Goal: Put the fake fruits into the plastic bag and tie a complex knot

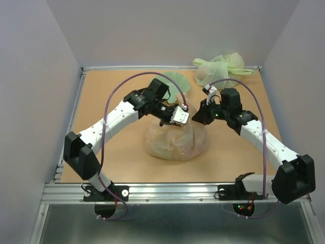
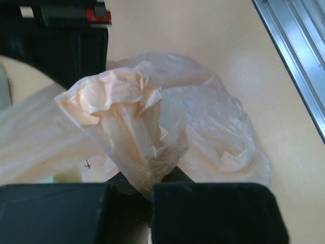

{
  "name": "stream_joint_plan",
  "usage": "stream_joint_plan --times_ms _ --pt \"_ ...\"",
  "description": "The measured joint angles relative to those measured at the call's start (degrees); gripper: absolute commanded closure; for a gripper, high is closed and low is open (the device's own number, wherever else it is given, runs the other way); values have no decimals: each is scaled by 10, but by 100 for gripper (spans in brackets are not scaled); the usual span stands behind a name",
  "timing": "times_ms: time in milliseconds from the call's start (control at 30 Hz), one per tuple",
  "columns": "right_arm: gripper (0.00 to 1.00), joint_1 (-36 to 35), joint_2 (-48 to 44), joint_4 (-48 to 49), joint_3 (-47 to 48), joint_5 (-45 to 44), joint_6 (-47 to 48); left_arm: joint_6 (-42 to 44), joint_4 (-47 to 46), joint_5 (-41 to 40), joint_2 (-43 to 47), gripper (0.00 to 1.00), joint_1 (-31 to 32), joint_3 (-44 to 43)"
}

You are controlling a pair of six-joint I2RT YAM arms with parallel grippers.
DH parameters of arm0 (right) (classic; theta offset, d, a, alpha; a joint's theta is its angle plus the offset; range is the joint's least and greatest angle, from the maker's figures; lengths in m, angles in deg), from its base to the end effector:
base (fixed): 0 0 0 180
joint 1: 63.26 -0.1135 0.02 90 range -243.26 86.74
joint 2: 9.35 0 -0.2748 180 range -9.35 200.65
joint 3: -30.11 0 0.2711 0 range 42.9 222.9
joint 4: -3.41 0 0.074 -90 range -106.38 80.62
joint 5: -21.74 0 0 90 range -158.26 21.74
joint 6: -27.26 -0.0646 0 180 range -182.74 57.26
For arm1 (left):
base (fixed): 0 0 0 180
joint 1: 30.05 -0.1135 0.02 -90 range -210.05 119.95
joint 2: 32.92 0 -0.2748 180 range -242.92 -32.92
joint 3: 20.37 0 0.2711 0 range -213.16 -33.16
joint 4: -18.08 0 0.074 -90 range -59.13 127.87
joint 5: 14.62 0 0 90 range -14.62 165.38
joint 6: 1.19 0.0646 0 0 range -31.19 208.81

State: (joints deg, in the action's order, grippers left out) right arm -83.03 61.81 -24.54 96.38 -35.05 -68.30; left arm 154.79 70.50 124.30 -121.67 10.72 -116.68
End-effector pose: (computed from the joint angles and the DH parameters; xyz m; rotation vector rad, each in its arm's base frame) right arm 0.2788 0.1378 0.2810 -0.6087 2.0772 0.8768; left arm 0.2449 -0.2754 0.3418 1.9246 0.9353 -0.7427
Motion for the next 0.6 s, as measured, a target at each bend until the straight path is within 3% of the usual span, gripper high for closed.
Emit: stream_joint_plan --times_ms 33,67,167,367,400,500,600 --pt "99 -5 3 -3 5 0 10 -12 3 -4 -10 96 6 -15" --pt "92 -9 5 -7 7 2 17 -22 7 -6 -20 96 13 -29" --pt "82 -13 4 -11 8 17 28 -44 17 -10 -43 96 18 -59" --pt "77 -13 -14 -7 8 37 28 -69 17 -11 -54 96 15 -54" --pt "79 -13 -20 -4 8 40 27 -71 15 -11 -52 96 14 -46" --pt "97 -13 -33 10 6 61 24 -81 9 -12 -48 96 15 -29" --pt "100 -13 -37 32 -4 86 20 -93 10 -12 -49 96 15 -32"
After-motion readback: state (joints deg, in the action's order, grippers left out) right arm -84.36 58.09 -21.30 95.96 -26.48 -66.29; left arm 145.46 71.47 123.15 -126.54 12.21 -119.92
